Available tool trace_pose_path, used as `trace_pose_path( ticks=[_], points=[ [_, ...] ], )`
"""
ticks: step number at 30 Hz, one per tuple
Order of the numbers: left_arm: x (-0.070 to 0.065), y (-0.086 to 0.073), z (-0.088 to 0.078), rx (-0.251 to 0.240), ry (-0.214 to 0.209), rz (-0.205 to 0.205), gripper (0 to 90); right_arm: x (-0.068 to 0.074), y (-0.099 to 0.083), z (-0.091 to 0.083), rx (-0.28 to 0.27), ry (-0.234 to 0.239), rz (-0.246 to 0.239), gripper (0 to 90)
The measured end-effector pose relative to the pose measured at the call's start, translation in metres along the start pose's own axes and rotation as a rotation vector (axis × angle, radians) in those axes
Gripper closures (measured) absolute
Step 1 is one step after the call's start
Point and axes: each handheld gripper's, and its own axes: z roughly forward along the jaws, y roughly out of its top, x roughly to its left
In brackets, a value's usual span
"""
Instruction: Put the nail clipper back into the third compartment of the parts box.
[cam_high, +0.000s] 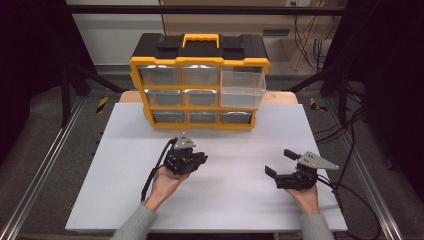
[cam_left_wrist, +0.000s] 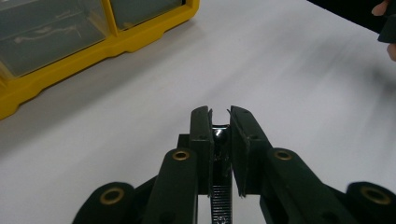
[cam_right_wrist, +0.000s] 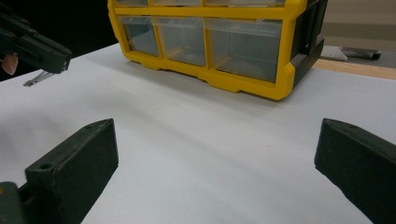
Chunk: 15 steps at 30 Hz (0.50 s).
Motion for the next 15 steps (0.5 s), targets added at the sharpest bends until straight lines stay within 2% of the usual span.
trace_pose_path(
  ticks=[15],
  points=[
    [-0.003, 0.014, -0.025, -0.055, -0.006, 0.025, 79.1, 0.0, 0.0, 0.0, 0.002, 0.0, -0.001, 0.4]
  ],
)
